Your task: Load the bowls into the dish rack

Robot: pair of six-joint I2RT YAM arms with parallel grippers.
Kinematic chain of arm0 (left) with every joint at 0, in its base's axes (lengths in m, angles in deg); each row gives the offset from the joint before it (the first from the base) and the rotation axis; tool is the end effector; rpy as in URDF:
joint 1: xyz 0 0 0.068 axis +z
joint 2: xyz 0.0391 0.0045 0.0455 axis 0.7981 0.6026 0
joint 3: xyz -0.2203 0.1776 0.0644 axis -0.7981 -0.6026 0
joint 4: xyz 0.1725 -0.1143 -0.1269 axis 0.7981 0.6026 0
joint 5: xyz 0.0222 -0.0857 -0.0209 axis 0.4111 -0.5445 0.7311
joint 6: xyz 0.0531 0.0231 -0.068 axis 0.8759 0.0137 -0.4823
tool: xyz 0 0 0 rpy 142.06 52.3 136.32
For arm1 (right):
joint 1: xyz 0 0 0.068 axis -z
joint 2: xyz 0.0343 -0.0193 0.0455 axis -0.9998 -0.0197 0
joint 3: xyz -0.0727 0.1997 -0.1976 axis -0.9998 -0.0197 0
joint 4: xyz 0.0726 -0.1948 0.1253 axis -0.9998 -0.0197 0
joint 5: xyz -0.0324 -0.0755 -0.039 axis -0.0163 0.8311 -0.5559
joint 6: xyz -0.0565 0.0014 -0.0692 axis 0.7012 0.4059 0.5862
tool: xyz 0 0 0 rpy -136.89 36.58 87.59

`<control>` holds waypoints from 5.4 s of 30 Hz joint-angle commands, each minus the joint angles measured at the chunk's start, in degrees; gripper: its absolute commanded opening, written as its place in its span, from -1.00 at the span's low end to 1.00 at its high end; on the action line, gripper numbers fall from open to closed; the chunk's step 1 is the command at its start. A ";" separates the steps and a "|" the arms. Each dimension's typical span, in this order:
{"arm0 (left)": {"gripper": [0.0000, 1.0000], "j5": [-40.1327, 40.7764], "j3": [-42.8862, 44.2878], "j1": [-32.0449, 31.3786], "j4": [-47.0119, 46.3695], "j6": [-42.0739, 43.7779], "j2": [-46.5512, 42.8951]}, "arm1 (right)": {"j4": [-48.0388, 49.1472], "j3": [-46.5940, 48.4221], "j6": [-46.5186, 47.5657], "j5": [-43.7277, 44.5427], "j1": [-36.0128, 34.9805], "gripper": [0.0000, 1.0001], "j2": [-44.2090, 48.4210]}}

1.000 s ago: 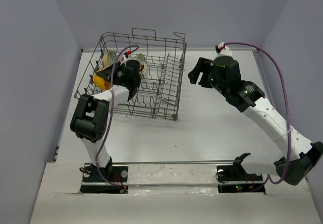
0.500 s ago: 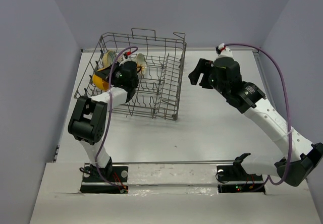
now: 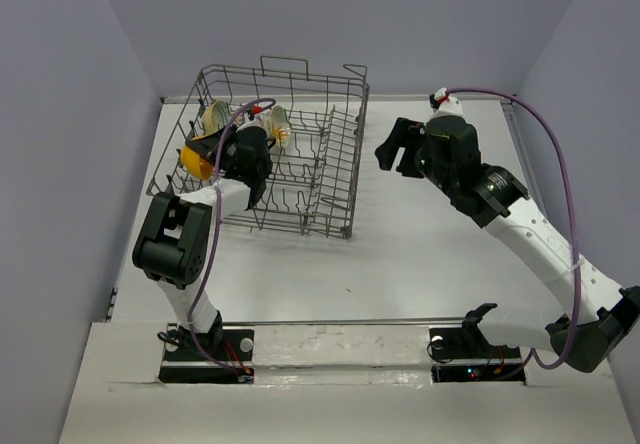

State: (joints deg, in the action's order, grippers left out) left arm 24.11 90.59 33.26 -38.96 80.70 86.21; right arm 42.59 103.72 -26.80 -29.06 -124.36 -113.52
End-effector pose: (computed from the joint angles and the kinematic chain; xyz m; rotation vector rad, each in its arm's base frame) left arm 0.3761 -0.0556 0.2806 0.3651 1.7983 1.6069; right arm 0.2341 0.1398 0.4069 0.1034 1.9913 0.4780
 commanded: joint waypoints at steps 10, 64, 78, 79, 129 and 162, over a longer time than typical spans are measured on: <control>-1.00 4.35 -0.90 -3.08 -5.32 5.01 3.68 | 2.53 -0.81 0.95 1.83 -0.11 0.54 2.04; -0.53 5.06 0.50 -6.77 13.31 -9.92 9.74 | 2.17 -1.78 1.03 1.83 -0.11 0.55 3.80; -0.38 0.06 8.85 -6.16 37.20 -29.25 9.66 | 1.91 -2.04 1.12 1.74 -0.11 0.55 4.06; -0.38 -0.39 9.64 -5.90 38.26 -30.22 9.48 | 1.91 -1.96 1.12 1.83 -0.11 0.55 4.24; 0.28 -25.44 19.75 -0.71 62.00 -55.19 1.75 | 0.86 -0.81 1.56 0.87 -0.11 0.53 3.89; 0.98 -43.07 37.07 -15.21 60.25 -76.71 -25.40 | -1.87 2.00 3.32 19.21 -0.11 0.64 6.61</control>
State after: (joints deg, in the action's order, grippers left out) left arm -11.63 126.76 18.40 25.74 12.35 66.45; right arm 40.54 104.18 -25.03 -19.79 -124.36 -108.56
